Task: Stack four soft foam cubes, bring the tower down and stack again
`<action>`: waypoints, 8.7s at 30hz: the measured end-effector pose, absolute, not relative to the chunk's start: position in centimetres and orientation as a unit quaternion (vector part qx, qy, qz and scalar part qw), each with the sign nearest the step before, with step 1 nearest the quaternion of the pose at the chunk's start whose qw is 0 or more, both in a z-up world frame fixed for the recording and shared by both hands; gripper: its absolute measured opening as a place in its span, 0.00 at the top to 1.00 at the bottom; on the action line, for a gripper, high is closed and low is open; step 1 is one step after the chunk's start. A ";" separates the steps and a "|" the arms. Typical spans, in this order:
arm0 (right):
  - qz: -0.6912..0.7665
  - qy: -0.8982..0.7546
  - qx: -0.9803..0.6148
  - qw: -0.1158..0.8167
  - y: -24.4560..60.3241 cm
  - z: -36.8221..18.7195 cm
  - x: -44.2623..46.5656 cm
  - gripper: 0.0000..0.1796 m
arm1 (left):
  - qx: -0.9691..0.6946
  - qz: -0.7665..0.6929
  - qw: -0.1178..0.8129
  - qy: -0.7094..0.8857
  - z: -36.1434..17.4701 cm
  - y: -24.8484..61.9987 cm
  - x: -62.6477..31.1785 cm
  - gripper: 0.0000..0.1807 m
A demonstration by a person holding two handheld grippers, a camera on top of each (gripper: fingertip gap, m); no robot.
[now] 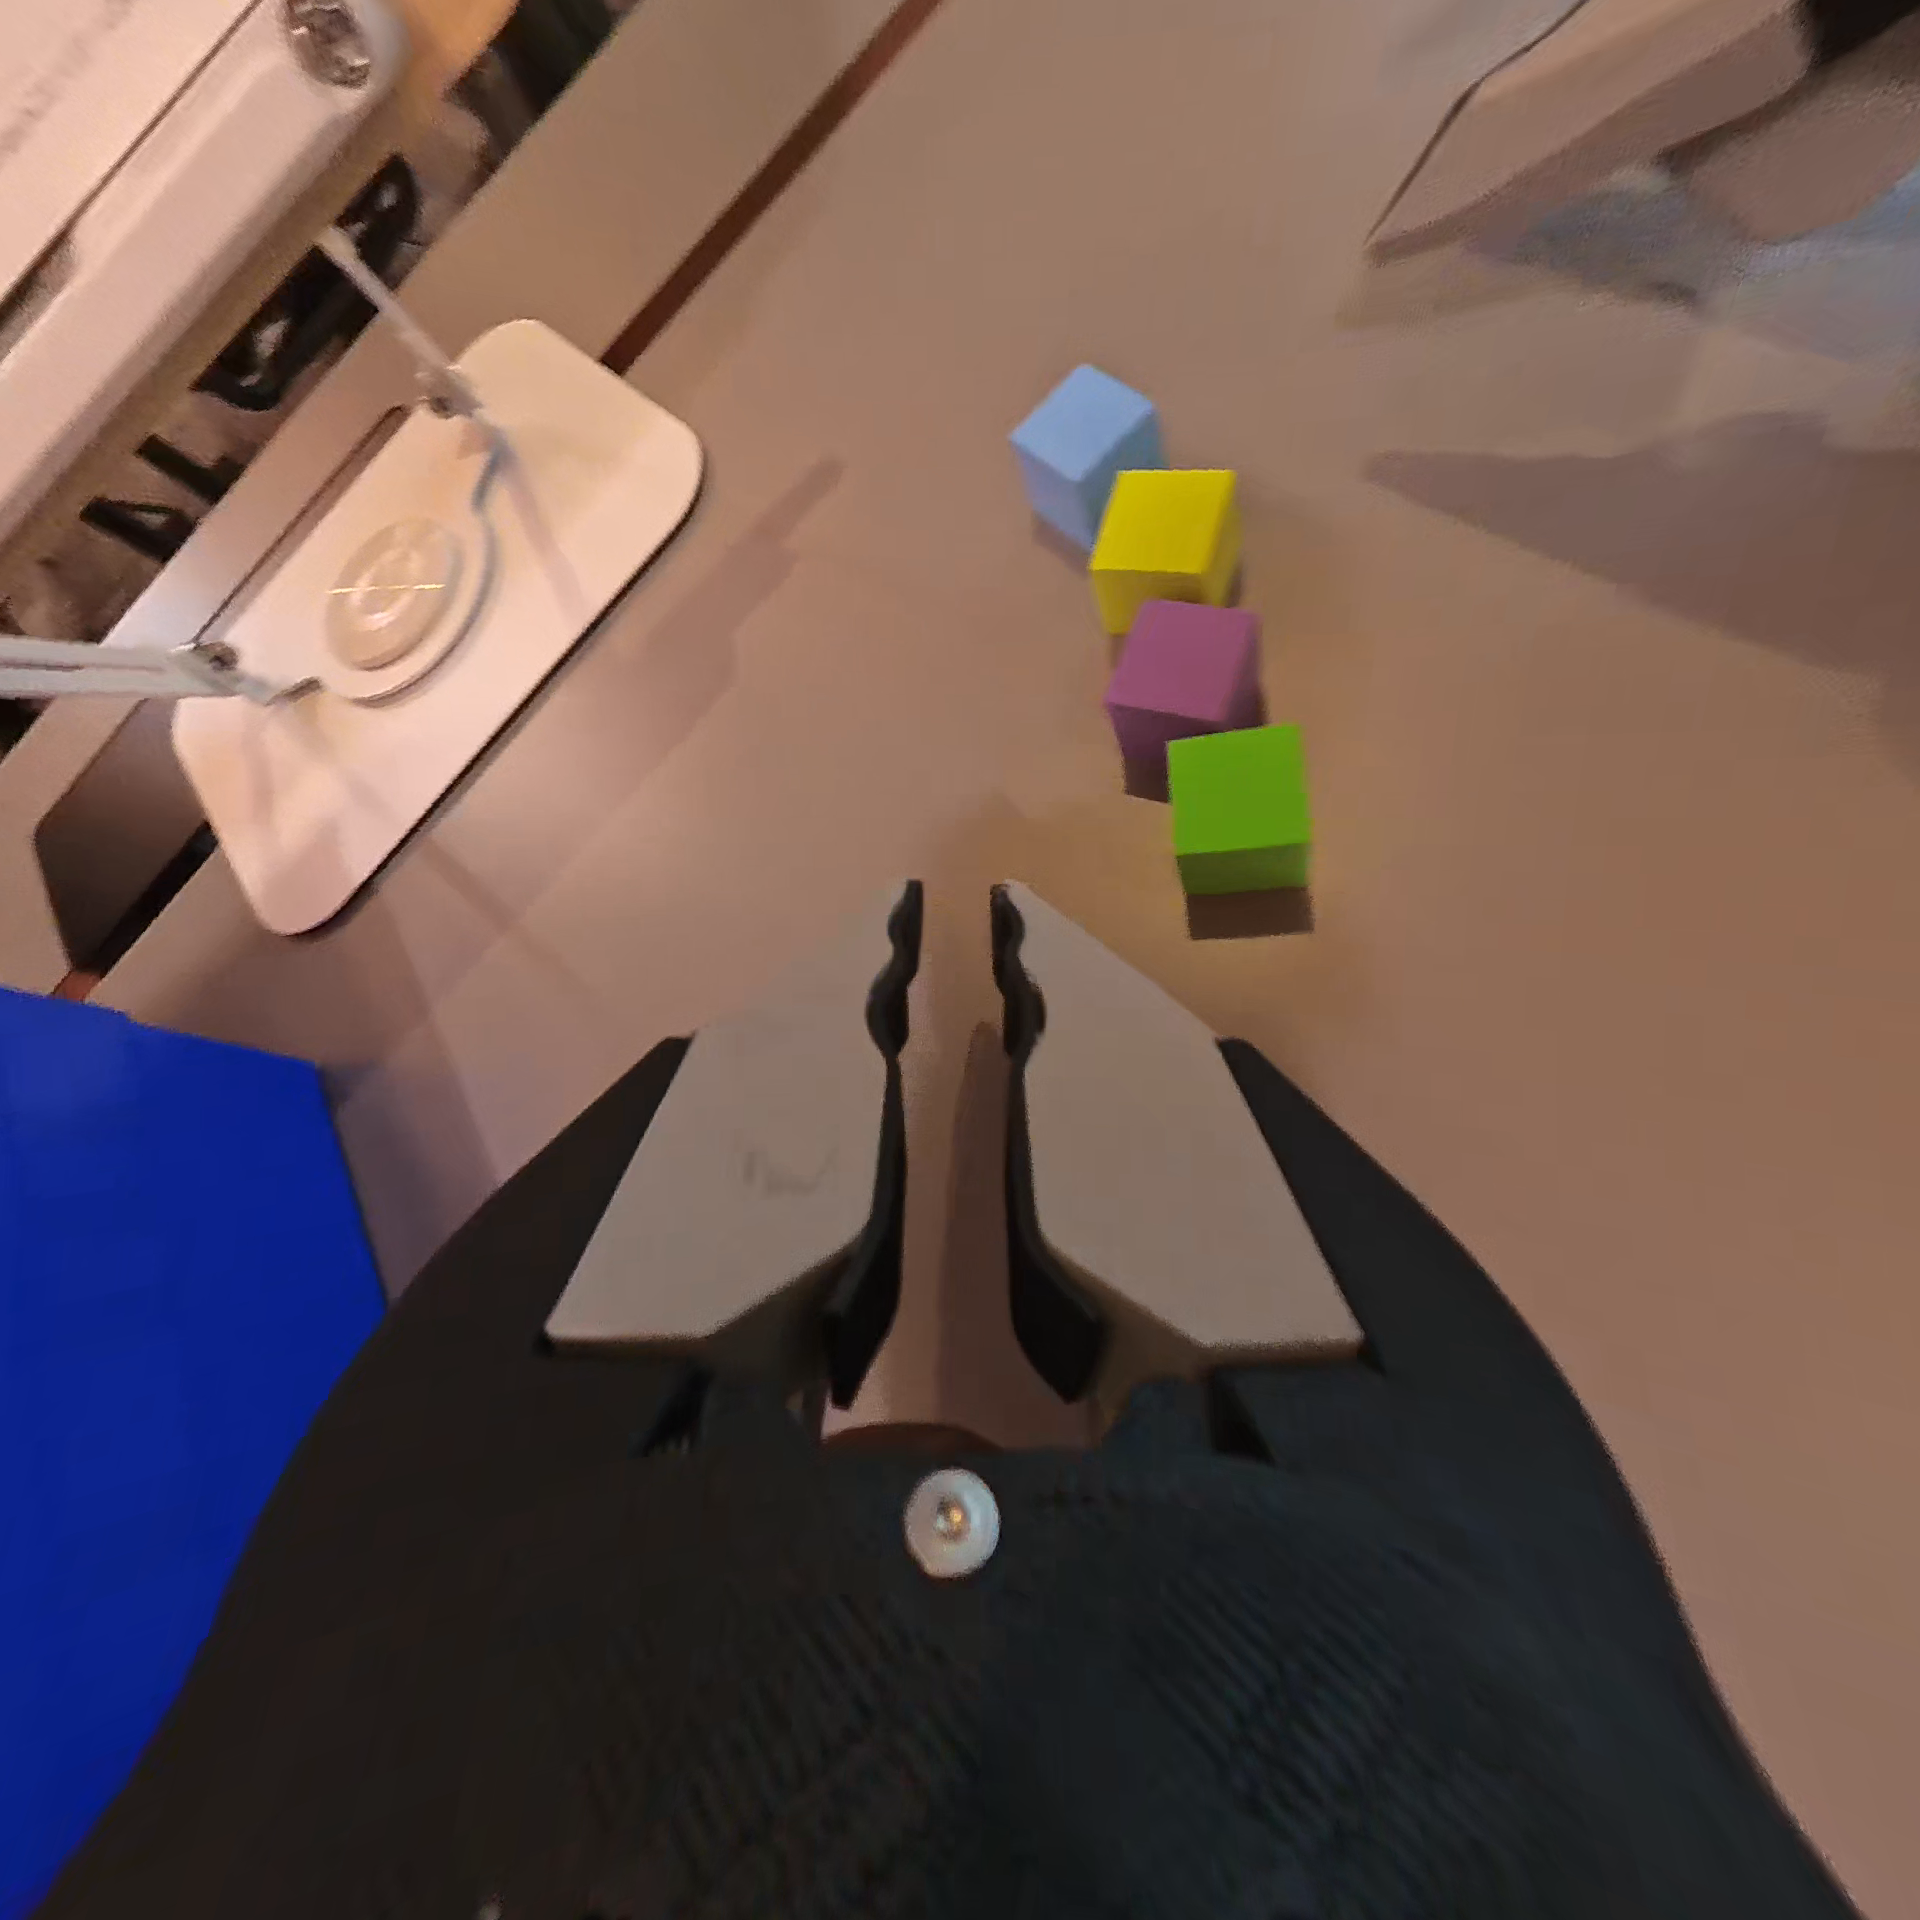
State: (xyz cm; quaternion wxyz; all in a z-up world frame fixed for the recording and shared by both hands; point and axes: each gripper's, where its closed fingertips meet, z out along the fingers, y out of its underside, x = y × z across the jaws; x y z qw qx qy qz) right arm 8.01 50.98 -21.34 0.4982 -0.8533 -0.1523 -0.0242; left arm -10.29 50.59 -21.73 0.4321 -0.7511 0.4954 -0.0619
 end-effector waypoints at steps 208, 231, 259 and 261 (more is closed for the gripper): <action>0.142 -0.507 -0.761 0.379 42.8 -22.2 -7.3 0.84 | -0.748 -0.019 0.437 0.500 -24.1 51.9 -11.4 0.79; 0.147 -0.528 -0.741 0.389 42.8 -22.4 -7.3 0.84 | -0.744 -0.011 0.436 0.505 -24.1 51.8 -11.4 0.79; 0.180 -0.563 -0.697 0.406 42.7 -22.2 -7.4 0.84 | -0.737 -0.003 0.439 0.514 -24.2 51.7 -11.2 0.79; 0.179 -0.563 -0.698 0.405 42.7 -22.2 -7.4 0.84 | -0.737 -0.003 0.439 0.513 -24.1 51.7 -11.1 0.79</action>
